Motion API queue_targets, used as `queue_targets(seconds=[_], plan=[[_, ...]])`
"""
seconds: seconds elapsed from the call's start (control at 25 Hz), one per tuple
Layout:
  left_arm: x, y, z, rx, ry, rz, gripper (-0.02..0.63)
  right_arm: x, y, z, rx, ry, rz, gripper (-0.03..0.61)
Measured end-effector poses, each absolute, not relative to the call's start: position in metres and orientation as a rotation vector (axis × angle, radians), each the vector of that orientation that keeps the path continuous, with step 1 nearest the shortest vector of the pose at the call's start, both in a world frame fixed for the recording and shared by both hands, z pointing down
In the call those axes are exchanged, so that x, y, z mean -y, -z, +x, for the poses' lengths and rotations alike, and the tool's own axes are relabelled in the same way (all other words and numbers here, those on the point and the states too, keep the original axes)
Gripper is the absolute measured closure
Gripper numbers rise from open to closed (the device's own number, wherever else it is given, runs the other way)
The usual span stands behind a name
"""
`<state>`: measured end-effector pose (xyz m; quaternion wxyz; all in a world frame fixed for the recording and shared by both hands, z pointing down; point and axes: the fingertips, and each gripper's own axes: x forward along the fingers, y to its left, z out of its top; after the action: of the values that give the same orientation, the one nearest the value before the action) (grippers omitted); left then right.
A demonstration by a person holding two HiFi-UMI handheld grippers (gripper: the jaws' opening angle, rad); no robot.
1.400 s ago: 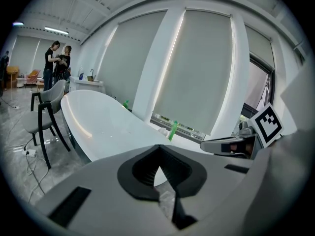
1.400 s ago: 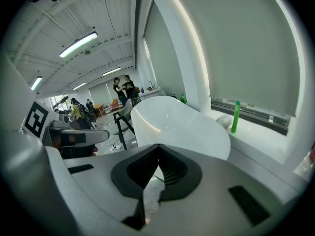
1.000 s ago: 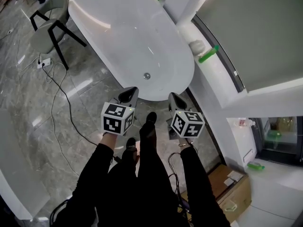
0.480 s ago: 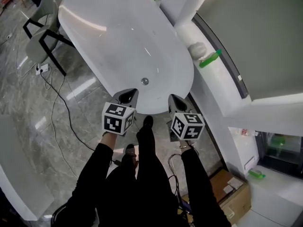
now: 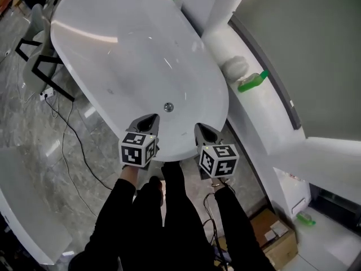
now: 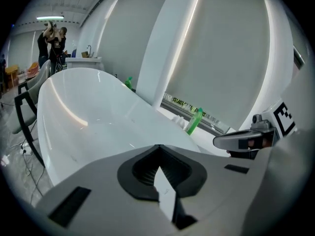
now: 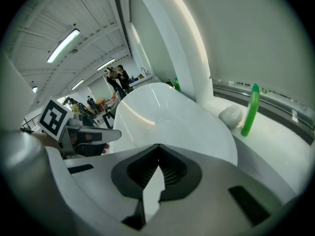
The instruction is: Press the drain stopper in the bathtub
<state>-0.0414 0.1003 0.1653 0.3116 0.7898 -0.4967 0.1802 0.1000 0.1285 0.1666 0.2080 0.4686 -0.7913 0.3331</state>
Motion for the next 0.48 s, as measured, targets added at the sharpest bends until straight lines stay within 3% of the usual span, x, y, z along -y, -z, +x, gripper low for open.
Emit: queue_targets(seconds=[0.48], plan=[[-0.045, -0.25, -0.017, 1.163, -0.612, 2.04, 0.606, -0.092, -0.245, 0.101, 2.098, -1.135, 1.299, 0.577]])
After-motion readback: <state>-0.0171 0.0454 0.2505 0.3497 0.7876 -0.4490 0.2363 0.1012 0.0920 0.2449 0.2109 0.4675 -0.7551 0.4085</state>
